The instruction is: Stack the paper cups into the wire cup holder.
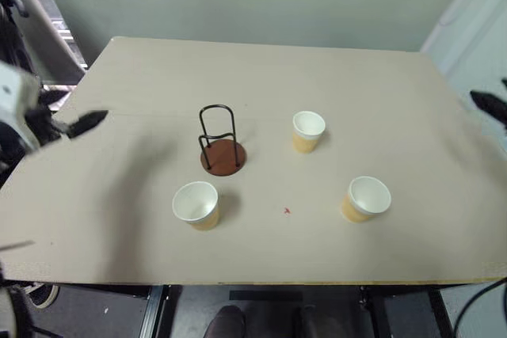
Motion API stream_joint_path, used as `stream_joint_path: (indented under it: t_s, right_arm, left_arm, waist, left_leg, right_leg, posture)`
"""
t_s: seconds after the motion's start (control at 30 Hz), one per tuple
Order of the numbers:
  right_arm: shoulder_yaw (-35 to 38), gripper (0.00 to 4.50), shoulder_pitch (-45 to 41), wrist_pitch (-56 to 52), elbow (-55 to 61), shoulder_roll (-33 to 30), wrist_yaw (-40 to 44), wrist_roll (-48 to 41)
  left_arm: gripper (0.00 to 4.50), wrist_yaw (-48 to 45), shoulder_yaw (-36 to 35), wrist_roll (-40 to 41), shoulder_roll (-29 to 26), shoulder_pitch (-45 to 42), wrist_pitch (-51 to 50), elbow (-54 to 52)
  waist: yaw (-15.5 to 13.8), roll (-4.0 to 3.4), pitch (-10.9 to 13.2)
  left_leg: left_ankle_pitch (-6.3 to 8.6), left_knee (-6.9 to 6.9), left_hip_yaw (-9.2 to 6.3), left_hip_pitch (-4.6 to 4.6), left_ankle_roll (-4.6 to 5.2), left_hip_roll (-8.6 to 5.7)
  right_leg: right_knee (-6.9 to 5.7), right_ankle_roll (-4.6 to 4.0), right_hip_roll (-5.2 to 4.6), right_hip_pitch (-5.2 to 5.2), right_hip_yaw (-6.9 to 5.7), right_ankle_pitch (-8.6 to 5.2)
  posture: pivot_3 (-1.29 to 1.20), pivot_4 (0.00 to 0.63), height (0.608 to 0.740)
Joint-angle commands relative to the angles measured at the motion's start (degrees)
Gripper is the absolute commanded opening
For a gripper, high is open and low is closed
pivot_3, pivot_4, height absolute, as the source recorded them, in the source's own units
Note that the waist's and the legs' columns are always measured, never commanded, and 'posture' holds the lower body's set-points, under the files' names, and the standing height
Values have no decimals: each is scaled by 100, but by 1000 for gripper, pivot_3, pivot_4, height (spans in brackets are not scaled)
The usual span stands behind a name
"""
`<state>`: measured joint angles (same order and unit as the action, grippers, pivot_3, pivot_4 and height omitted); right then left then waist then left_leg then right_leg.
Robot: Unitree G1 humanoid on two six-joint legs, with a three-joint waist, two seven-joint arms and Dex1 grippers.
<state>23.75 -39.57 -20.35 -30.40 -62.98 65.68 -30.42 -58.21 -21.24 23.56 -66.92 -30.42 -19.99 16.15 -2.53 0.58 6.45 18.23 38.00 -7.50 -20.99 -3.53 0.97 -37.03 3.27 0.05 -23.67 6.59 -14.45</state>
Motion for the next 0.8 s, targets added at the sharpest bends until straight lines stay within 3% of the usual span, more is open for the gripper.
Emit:
stream_joint_path:
  t_s: [0.03,0.2,0.4,0.6,0.8]
  right_arm:
    - [-121,4500,184,-426,677,-242,755,-288]
    - [-357,4500,690,-808,1826,-393,1471,-477]
    - [-333,4500,822,-926,2242,-585,1804,-543]
    - [-238,4500,695,-1140,2713,-405,1637,-873]
    - [-67,4500,648,-1418,3244,-433,1404,-1171]
  left_arm:
    - [4253,-831,440,186,-152,24,-230,-489]
    - [4253,-1610,956,138,-339,5,-253,-941]
    - [4253,-1723,1239,-36,-232,-449,-218,-824]
    - [4253,-1588,1940,-375,487,-814,-239,-739]
    - [4253,-1234,2499,-1137,1075,-1287,228,30]
  waist:
    - [-2,-4,-1]
    - [42,10,8]
    - [104,9,8]
    - [108,1,4]
    - [137,3,5]
  left_leg:
    - [0,0,-2,6,1,2]
    - [-8,27,-6,0,0,33]
    - [-8,26,-10,1,0,48]
    - [-6,27,-14,3,4,68]
    - [-6,34,-15,0,2,80]
  right_leg:
    - [4,-4,-5,1,5,-3]
    - [-2,-4,-1,-5,15,-4]
    - [-2,-2,11,-6,9,-3]
    - [0,6,12,-6,-1,1]
    - [7,21,46,-9,-6,10]
  posture:
    - [0,150,740]
    - [0,150,740]
    - [0,150,740]
    - [0,150,740]
    - [0,150,740]
